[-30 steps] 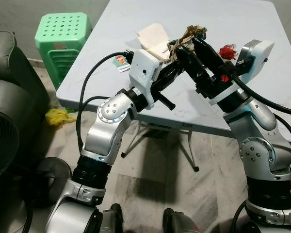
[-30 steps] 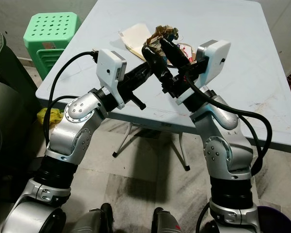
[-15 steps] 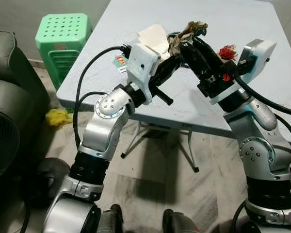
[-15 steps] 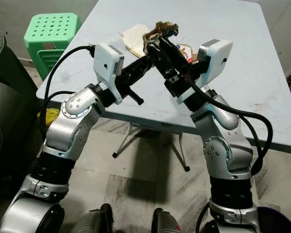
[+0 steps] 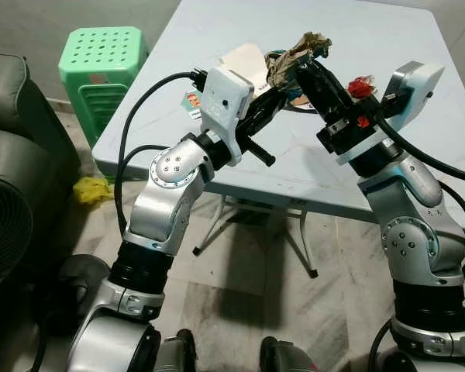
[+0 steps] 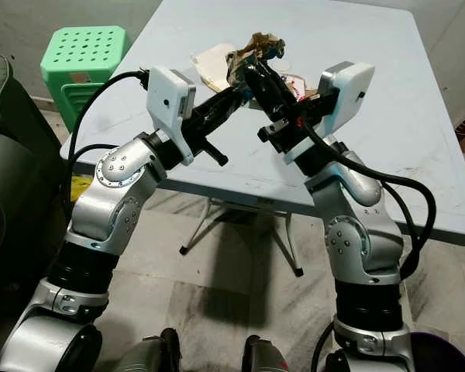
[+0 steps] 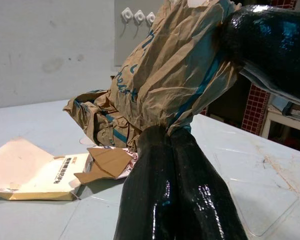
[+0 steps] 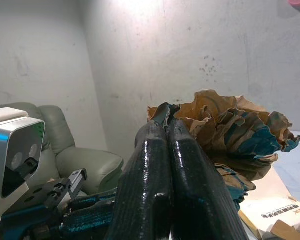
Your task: Picking trash to rubbish bin
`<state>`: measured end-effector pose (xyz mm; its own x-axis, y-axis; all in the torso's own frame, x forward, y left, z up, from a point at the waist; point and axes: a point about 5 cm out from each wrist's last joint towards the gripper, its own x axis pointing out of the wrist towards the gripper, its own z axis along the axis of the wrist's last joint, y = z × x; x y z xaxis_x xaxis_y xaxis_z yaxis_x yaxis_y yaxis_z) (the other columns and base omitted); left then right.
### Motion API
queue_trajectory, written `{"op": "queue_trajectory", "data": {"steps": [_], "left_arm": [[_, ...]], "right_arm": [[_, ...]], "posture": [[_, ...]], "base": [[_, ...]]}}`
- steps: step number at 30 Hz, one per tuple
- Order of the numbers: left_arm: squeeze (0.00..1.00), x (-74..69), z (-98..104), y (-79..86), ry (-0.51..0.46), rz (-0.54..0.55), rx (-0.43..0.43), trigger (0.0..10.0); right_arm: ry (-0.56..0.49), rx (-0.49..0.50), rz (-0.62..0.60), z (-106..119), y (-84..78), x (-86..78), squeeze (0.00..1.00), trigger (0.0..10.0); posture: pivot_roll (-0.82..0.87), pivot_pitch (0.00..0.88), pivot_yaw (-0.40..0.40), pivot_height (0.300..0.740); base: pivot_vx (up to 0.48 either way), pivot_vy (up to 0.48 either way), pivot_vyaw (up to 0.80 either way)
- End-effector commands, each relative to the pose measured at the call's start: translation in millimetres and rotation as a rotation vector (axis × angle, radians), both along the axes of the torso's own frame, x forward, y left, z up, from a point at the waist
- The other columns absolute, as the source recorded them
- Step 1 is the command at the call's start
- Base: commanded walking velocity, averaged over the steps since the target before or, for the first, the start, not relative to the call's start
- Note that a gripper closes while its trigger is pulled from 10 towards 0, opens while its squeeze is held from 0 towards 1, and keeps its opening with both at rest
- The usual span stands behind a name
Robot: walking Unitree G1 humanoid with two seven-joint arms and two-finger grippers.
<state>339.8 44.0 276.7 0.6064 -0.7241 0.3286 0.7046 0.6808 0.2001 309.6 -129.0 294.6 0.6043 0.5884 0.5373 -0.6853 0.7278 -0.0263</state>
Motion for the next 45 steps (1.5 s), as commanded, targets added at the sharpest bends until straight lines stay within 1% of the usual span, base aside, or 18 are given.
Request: {"op": "queue_trajectory", "data": {"steps": [1,2,3,4,8,9,10,14,20,22,26,28,36,39,40,41,43,45], "left_arm": [[0.00,-5.1,8,-3.8,-0.029,-0.025,-0.009,10.0],[0.00,-5.2,8,-3.7,-0.028,-0.026,-0.010,10.0],[0.27,-5.1,7,-3.5,-0.024,-0.027,-0.014,10.0],[1.00,-5.1,8,-3.0,-0.020,-0.031,-0.023,10.0],[1.00,-3.4,8,-0.5,0.002,-0.022,-0.054,10.0],[1.00,-3.4,9,-0.1,0.000,-0.022,-0.056,10.0],[1.00,-3.2,9,0.2,0.000,-0.018,-0.056,10.0],[1.00,-1.9,9,1.7,0.003,-0.007,-0.060,10.0],[1.00,1.6,10,7.3,0.022,0.021,-0.094,10.0],[1.00,4.6,11,13.5,0.045,0.047,-0.131,10.0],[1.00,4.3,10,16.8,0.043,0.060,-0.140,10.0],[1.00,4.8,9,20.9,0.061,0.078,-0.164,10.0],[1.00,7.8,-5,44.2,0.116,0.171,-0.198,10.0],[1.00,7.7,-15,55.3,0.149,0.213,-0.216,10.0],[1.00,7.4,-21,60.6,0.167,0.242,-0.220,10.0],[1.00,7.4,-21,60.6,0.167,0.242,-0.220,10.0],[1.00,6.4,-31,67.4,0.197,0.281,-0.224,10.0],[1.00,5.2,-37,70.2,0.212,0.296,-0.226,10.0]], "right_arm": [[-0.028,0.017,0.012,5,-1.3,-1.7,0.00,0.0],[-0.028,0.018,0.013,5,-1.3,-1.7,0.00,0.0],[-0.028,0.019,0.012,5,-1.5,-1.5,0.00,0.0],[-0.029,0.020,0.011,5,-1.8,-1.6,0.00,0.0],[-0.025,0.010,0.034,5,-0.3,-2.4,0.00,0.0],[-0.019,-0.004,0.034,4,0.5,-2.1,0.00,6.5],[-0.015,-0.009,0.027,4,0.8,-1.4,0.00,10.0],[-0.014,-0.007,0.022,4,0.9,-0.2,0.00,10.0],[-0.022,-0.001,0.005,5,-1.2,3.2,0.00,10.0],[-0.031,0.013,-0.023,7,-4.8,6.2,0.00,10.0],[-0.034,0.023,-0.053,7,-8.5,8.4,0.00,10.0],[-0.034,0.037,-0.082,7,-12.0,10.3,0.00,10.0],[-0.017,0.098,-0.240,-2,-29.4,17.1,0.00,10.0],[-0.001,0.123,-0.299,-8,-36.5,18.3,0.00,10.0],[0.011,0.133,-0.327,-12,-39.2,18.8,0.00,10.0],[0.011,0.133,-0.327,-12,-39.2,18.8,0.00,10.0],[0.030,0.133,-0.367,-20,-42.8,18.6,0.00,10.0],[0.045,0.135,-0.384,-25,-44.9,18.2,0.00,10.0]], "posture": [[-0.06,0.196,-0.028,0.740],[-0.06,0.196,-0.028,0.740],[-0.06,0.199,-0.028,0.740],[-0.06,0.196,-0.029,0.740],[-0.06,0.196,-0.030,0.740],[-0.06,0.196,-0.030,0.740],[-0.06,0.191,-0.030,0.740],[-0.05,0.187,-0.031,0.740],[-0.04,0.156,-0.035,0.740],[-0.03,0.136,-0.039,0.740],[-0.02,0.117,-0.047,0.740],[-0.01,0.105,-0.050,0.740],[0.01,0.065,-0.054,0.740],[0.02,0.047,-0.054,0.740],[0.02,0.037,-0.054,0.740],[0.02,0.037,-0.054,0.740],[0.02,0.030,-0.056,0.740],[0.02,0.023,-0.059,0.740]], "base": [[0.000,0.000,0.00],[0.000,0.000,0.00],[0.000,0.000,0.00],[0.000,0.000,0.00],[0.000,0.000,0.00],[0.000,0.000,0.00],[0.000,0.000,0.00],[0.000,0.000,0.00],[0.000,0.000,0.00],[0.000,0.000,0.00],[0.000,0.000,0.00],[0.000,0.000,0.00],[0.000,0.000,0.00],[0.000,0.000,0.00],[0.000,0.000,0.00],[0.000,0.000,0.00],[0.000,0.000,0.00],[0.000,0.000,0.00]]}}
